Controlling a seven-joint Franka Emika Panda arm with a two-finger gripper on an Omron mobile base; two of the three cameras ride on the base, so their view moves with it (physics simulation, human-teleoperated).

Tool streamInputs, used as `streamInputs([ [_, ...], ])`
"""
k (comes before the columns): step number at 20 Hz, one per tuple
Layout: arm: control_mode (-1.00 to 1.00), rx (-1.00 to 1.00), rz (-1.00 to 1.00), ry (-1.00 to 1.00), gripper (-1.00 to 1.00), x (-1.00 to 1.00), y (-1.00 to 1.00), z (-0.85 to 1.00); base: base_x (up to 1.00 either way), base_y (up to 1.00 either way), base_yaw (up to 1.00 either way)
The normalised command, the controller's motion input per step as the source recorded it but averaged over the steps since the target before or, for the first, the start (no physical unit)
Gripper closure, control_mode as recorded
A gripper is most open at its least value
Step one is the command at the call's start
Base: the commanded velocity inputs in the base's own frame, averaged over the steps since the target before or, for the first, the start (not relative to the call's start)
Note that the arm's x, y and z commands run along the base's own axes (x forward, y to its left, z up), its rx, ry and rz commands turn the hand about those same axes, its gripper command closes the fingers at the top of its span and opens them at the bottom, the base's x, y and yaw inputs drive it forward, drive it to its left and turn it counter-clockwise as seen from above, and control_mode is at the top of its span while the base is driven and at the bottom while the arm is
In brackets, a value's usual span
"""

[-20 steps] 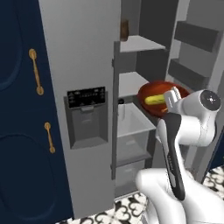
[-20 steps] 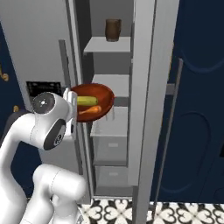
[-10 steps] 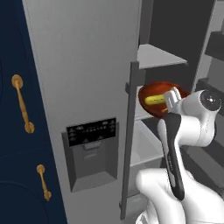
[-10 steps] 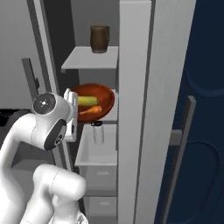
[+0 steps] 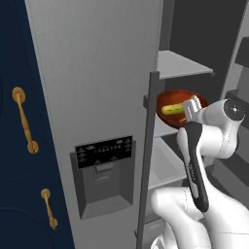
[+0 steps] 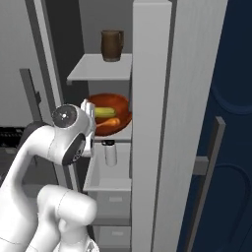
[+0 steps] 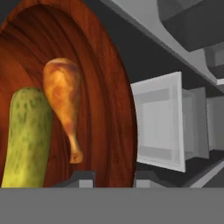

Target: Pick the chicken drumstick and cucumber from their plates and place them in the bowl. Then put the bowl in the fridge.

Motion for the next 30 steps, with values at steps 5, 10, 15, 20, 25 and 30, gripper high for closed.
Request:
streamInputs([
  [5,-1.0,0.0,0.1,0.0,1.0,0.81,-0.01,-0.4,0.0,0.0,0.0],
  [10,-1.0,0.0,0.02,0.03,1.0,0.81,0.0,-0.4,0.0,0.0,0.0],
  [15,-1.0,0.0,0.02,0.04,1.0,0.59,0.0,-0.35,0.0,0.0,0.0],
  [20,-1.0,0.0,0.06,0.05,1.0,0.43,0.0,-0.41,0.0,0.0,0.0],
  [25,-1.0,0.0,0.05,0.05,1.0,0.45,0.0,-0.37,0.0,0.0,0.0],
  [30,-1.0,0.0,0.01,0.01,-1.0,0.42,0.0,-0.19,0.0,0.0,0.0],
])
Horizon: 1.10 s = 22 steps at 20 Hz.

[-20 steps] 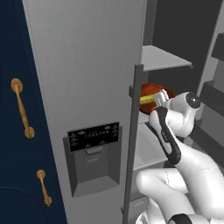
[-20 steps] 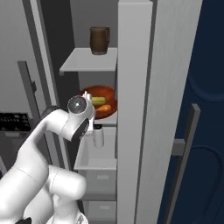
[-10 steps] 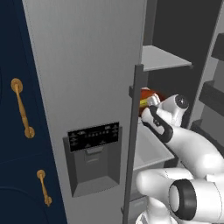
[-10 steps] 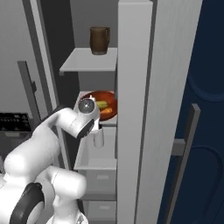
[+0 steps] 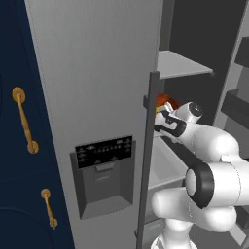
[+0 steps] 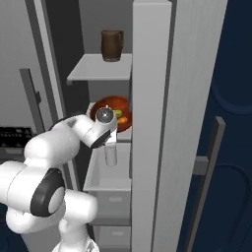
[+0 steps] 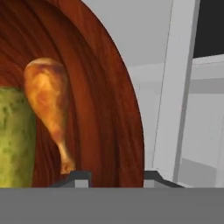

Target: Pick the chicken drumstick and cucumber from their plates and place them in the bowl. Then put the bowl in the fridge.

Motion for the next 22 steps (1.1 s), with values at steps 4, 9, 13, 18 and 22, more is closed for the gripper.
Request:
streamInputs([
  [4,-1.0,0.0,0.0,-0.15,-1.0,-0.1,0.0,0.1,0.0,0.0,0.0],
  [9,-1.0,0.0,0.0,-0.27,-1.0,-0.57,0.12,0.7,0.0,0.0,0.0],
  [13,-1.0,-0.03,-0.01,-0.09,-1.0,-0.96,0.14,0.97,0.0,0.0,0.0],
  [18,-1.0,-0.04,0.03,0.14,-1.0,-0.87,0.0,1.0,0.0,0.0,0.0],
  [22,-1.0,-0.06,0.17,0.13,-1.0,-0.37,0.0,1.0,0.0,0.0,0.0],
])
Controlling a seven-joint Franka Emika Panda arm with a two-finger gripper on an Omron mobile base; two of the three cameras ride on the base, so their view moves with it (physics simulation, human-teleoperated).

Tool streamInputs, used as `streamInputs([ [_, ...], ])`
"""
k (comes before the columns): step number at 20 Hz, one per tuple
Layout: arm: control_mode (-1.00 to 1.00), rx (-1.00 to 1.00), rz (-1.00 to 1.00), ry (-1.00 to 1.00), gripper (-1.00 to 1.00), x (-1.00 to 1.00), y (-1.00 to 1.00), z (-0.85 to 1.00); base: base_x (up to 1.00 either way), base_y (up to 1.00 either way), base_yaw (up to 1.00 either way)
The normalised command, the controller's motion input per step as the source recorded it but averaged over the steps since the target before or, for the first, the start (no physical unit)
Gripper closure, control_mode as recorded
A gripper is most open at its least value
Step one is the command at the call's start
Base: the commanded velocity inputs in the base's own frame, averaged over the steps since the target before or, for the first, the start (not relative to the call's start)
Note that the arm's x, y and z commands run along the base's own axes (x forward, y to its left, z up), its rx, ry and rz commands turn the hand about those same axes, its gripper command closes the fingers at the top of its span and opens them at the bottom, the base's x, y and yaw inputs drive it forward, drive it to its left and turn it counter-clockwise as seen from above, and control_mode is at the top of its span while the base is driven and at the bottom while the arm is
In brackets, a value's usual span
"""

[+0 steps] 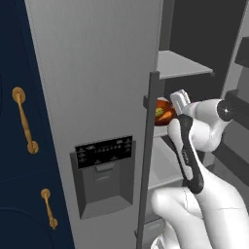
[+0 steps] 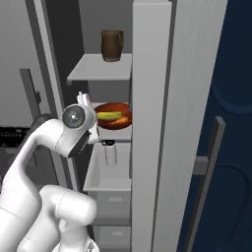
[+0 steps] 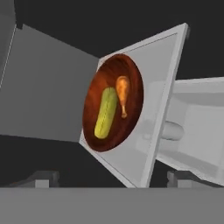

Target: Pick the chicken drumstick and cucumber from their plates and place them in the bowl. Then put the bowl in the fridge.

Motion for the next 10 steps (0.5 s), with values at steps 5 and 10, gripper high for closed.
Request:
streamInputs([
  [5,-1.0,-0.05,0.14,-0.02,-1.0,-0.82,0.08,0.73,0.0,0.0,0.0],
  [10,-1.0,-0.1,0.11,-0.33,-1.0,-1.0,0.68,0.04,0.0,0.0,0.0],
])
